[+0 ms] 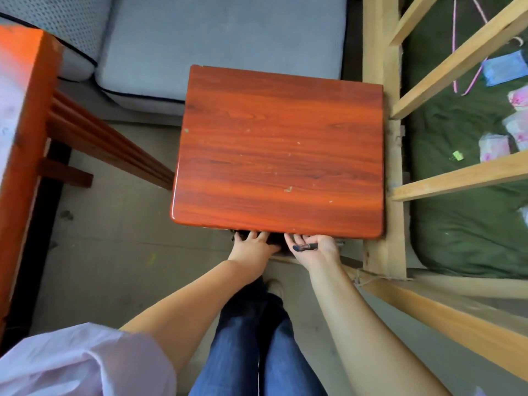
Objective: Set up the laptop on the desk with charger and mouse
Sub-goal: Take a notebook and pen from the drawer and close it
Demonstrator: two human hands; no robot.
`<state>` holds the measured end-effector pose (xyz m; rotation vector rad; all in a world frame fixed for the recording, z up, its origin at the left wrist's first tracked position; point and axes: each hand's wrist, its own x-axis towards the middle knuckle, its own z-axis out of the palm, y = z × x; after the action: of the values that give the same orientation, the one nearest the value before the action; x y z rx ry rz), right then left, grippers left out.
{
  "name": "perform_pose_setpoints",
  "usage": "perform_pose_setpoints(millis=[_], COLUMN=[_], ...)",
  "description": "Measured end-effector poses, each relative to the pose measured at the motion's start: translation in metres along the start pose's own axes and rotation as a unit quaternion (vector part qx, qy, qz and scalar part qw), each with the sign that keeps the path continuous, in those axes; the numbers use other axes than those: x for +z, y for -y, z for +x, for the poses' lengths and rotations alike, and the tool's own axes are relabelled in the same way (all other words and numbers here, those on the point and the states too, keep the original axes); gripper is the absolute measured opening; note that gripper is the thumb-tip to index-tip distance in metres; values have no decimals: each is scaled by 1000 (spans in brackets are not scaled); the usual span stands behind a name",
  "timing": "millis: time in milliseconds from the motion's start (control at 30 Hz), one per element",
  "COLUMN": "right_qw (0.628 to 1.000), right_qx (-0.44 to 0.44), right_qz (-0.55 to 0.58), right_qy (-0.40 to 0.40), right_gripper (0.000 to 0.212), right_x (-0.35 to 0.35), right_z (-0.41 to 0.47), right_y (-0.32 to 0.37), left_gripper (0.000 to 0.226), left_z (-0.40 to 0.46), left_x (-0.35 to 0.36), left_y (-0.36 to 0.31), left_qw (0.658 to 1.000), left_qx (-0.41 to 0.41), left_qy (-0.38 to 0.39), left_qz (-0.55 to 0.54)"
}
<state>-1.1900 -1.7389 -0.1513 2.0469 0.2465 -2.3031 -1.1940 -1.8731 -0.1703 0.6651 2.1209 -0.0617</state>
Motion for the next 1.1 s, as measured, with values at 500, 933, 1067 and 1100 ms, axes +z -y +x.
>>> perform_pose_setpoints(millis=[500,933,1067,1100], right_qw=[982,805,719,687], right_qx=[-30,8,-47,-65], right_qz=[-125,-502,-605,-625], right_qy=[139,316,338,364], right_gripper=[33,28,22,19], right_x=[21,21,-11,-21], right_z=[-138,-246,-263,-268], right_y=[8,-157,-231,-253], left_gripper=[50,36,37,32], left_z=[-157,-385,-437,-449], left_x=[-48,64,92,100], left_y=[37,67,67,67], left_qw=[940,234,15,-28], left_qx=[-21,-4,51,62], left_qy=[-54,-415,-473,-479], left_qz=[-335,-879,-879,-875])
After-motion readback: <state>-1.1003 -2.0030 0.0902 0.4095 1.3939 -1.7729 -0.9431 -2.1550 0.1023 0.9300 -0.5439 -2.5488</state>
